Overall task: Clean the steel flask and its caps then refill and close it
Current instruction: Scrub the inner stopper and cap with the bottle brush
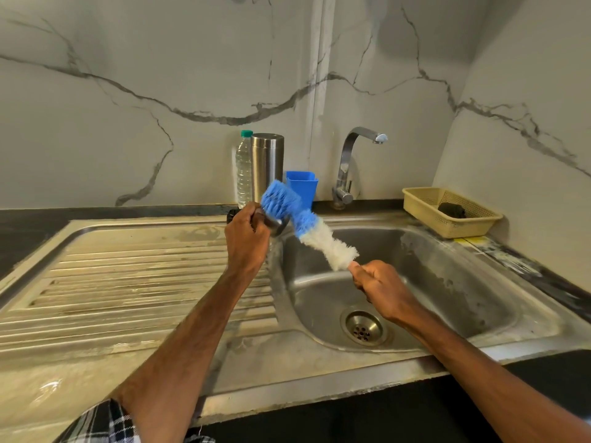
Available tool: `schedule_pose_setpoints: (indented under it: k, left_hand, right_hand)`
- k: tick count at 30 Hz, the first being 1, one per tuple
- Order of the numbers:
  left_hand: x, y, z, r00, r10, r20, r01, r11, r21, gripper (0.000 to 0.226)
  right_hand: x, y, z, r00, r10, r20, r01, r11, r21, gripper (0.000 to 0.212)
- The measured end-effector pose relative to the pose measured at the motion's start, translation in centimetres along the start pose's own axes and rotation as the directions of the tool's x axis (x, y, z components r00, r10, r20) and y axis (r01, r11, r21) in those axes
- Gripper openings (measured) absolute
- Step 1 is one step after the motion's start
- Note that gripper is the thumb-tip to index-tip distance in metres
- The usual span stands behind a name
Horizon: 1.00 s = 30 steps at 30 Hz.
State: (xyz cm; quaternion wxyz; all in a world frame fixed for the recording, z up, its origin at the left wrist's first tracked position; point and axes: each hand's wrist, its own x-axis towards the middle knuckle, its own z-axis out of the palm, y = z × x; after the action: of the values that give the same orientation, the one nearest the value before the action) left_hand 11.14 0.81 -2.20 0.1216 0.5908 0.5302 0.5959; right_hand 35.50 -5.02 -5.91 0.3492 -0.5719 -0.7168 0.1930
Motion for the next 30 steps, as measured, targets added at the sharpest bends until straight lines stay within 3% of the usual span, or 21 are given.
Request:
schedule_pose_setpoints:
  k: [4, 9, 21, 24, 26, 28, 30]
  left_hand:
    - [0.0, 0.4, 0.1, 1.0, 0.011, -0.022, -0.009, 0.998, 0.058, 0.019]
    - [0.2, -0.1, 0.2, 0.999, 0.01, -0.031, -0.006, 0.99, 0.138, 0.023]
    - [0.3, -0.7, 1.0, 0.999, 0.027, 0.034, -0.031, 0.994, 0.105, 0.031]
    - [0.3, -0.4, 1.0, 0.996, -0.077, 0.046, 0.078, 0.997, -0.017, 0.019]
    - [0.2, -0.2, 1.1, 0.964, -0.258, 0.059, 0.265, 0.934, -0.24, 0.014]
    - [0.0, 0.3, 1.1, 0.893, -0.425, 0.146, 0.441, 0.766, -0.468, 0.006]
    - [0.0, 0.7, 1.0, 0.828, -0.51, 0.233, 0.536, 0.595, -0.599, 0.012]
  right_hand:
    - [0.0, 0.3, 0.0, 0.999, 0.0, -0.035, -0.002, 0.999, -0.048, 0.062]
    - [0.1, 0.5, 0.0, 0.996, -0.012, -0.092, 0.001, 0.994, -0.113, 0.057]
    - [0.1, 0.2, 0.2, 0.992, -0.004, -0.125, -0.011, 0.993, -0.117, 0.056]
    - [0.2, 0.2, 0.2, 0.993, -0.039, -0.113, 0.021, 0.988, -0.154, 0.057]
    - [0.1, 0.1, 0.1, 0.99, -0.015, -0.137, -0.005, 0.99, -0.144, 0.056]
    - [-0.1, -0.2, 0.0, 0.991, -0.038, -0.127, 0.017, 0.987, -0.161, 0.056]
    - [-0.3, -0.5, 0.0, 0.992, -0.067, -0.103, 0.045, 0.978, -0.202, 0.056]
